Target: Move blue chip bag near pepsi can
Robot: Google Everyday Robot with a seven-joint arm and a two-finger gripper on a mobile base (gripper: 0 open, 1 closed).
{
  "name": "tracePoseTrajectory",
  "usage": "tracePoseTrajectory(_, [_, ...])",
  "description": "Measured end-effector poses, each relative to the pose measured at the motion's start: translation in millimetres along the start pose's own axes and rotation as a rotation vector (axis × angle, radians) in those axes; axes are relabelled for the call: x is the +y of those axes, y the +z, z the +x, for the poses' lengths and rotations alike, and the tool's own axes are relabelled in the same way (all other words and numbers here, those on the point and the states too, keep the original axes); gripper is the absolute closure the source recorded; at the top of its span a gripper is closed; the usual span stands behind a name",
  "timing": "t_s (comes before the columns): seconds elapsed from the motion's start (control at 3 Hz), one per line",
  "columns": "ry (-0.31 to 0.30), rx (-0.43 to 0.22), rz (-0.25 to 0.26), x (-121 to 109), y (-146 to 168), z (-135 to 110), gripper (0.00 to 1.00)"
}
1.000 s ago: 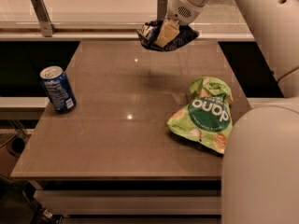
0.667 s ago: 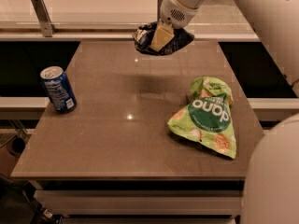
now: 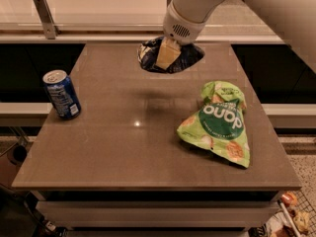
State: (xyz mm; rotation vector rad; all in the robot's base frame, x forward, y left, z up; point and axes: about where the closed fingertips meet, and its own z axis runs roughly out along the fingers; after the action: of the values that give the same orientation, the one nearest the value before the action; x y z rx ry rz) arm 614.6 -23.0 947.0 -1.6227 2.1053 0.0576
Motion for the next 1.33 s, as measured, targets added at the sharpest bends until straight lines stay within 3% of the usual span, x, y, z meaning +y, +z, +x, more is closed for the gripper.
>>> tracePoseTrajectory(0.67, [-0.015, 0.002, -0.012, 6.4, 0.8, 0.7, 1.0])
tracePoseTrajectory(1.33, [-0.108, -0.062, -0.105, 52.6, 7.3, -21.3, 1.0])
